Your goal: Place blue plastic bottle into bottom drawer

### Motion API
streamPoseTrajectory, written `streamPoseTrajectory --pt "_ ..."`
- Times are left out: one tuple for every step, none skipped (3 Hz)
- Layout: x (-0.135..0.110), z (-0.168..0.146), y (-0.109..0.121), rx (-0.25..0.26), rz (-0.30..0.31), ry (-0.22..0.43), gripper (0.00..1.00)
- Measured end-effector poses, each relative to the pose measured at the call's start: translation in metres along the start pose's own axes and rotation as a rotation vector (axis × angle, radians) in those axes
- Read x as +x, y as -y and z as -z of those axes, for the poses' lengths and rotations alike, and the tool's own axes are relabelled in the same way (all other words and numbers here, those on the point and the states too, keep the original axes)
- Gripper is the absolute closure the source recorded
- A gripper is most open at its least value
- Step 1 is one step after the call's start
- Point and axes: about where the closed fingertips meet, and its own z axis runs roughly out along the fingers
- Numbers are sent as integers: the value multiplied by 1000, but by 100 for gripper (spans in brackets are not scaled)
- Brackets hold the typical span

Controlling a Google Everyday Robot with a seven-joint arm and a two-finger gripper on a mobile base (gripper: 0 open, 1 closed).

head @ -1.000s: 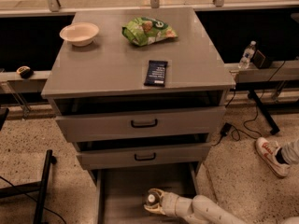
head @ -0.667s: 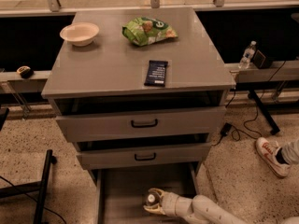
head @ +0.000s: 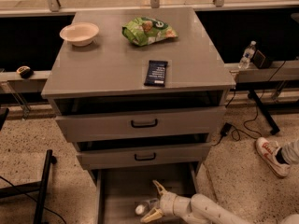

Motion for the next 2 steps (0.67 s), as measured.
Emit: streamPoseTrajectory --pt "-21 9 -3 39 -87 23 0" --pt "-42 20 -11 68 -102 36 0"
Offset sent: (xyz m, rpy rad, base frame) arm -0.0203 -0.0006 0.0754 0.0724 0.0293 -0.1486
